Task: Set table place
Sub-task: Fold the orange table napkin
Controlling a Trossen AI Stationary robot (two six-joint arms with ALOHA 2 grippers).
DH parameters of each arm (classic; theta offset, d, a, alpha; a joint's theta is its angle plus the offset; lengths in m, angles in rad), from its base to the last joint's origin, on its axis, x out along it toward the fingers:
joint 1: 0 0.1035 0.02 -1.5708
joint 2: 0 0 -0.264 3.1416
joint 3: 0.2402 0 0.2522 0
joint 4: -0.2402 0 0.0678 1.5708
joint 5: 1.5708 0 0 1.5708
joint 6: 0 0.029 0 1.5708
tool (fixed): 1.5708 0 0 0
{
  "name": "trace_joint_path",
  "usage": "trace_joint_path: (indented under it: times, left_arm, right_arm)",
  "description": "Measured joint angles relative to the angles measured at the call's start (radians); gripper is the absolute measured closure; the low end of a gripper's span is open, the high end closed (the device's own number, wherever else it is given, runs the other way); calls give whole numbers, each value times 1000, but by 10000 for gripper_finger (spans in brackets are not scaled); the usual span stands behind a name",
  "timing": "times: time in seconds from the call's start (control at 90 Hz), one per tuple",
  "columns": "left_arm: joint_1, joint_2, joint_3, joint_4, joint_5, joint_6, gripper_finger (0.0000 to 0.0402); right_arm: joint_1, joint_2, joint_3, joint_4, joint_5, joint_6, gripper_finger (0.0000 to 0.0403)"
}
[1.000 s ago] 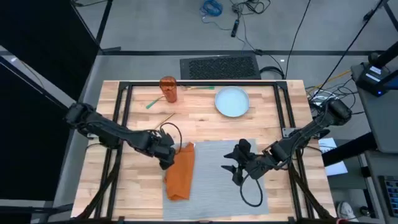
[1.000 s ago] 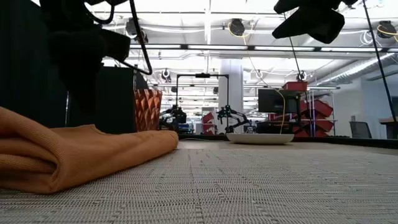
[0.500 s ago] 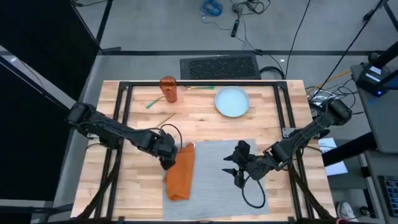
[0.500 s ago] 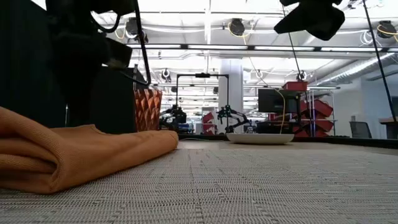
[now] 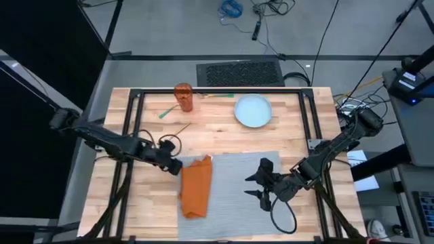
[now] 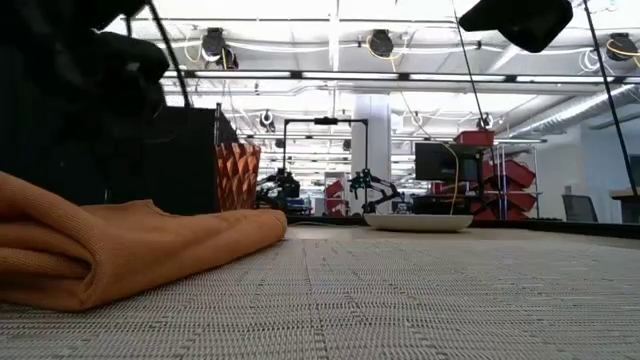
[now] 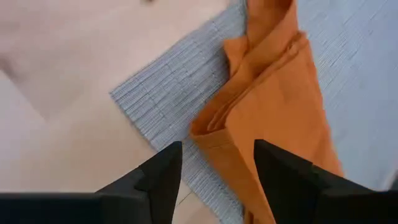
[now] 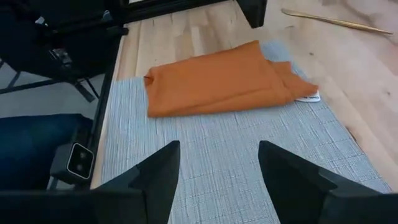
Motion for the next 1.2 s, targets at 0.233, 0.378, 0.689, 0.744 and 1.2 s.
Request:
trace_joint_path:
  times: [0.233, 0.378, 0.689, 0.744, 1.2]
  left_arm:
    - [-17, 31, -14, 94, 12, -38, 217]
    - [-17, 100, -15, 114, 71, -54, 217]
    - [-17, 173, -15, 206, 122, -54, 217]
    - [-17, 179, -14, 206, 130, -55, 217]
    - [25, 270, -14, 293, 160, -26, 217]
  right_arm:
    - [-10, 0, 0, 7, 6, -23, 200]
    - [-14, 0, 0, 10, 21, -27, 200]
    - [-13, 0, 0, 13, 23, -34, 200]
    - [-13, 0, 0, 14, 23, -34, 200]
    - [-13, 0, 0, 14, 24, -46, 200]
